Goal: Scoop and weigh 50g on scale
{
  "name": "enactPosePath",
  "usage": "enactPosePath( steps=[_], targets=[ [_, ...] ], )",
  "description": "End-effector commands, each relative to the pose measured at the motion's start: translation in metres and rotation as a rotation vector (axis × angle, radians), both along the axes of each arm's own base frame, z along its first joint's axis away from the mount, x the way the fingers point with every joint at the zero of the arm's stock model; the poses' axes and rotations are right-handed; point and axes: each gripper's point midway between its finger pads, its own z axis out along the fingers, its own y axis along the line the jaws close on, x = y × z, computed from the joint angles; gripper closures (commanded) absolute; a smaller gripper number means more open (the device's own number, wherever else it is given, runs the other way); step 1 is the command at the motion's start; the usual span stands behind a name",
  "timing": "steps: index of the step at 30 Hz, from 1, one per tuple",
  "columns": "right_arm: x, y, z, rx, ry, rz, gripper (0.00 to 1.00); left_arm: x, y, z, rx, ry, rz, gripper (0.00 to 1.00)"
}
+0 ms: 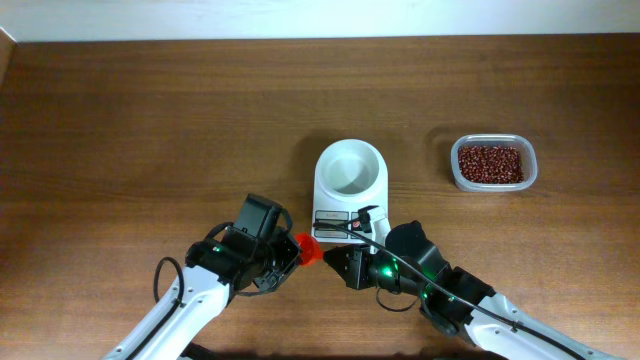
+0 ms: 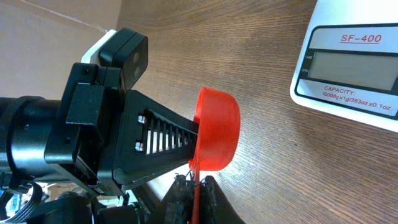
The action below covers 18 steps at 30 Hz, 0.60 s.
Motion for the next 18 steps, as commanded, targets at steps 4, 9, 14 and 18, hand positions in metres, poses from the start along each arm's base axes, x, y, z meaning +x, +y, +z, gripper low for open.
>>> enactPosePath(
  steps=[4, 9, 14, 18],
  targets=[
    [-0.007, -0.001, -0.008, -0.039, 0.024, 0.022, 0.96, 0.002, 0.002, 0.000, 0.017, -0.019, 0.000, 0.74],
    [-0.003, -0.021, -0.012, -0.148, -0.061, -0.004, 0.96, 0.010, 0.014, -0.001, 0.060, -0.047, 0.021, 0.46],
    [-0.020, -0.089, 0.037, -0.216, -0.205, -0.172, 0.96, 0.018, 0.027, -0.002, 0.089, -0.070, 0.035, 0.11],
    [-0.024, -0.118, 0.083, -0.113, -0.356, -0.293, 0.96, 0.015, 0.028, -0.003, 0.091, -0.056, 0.033, 0.09]
  ],
)
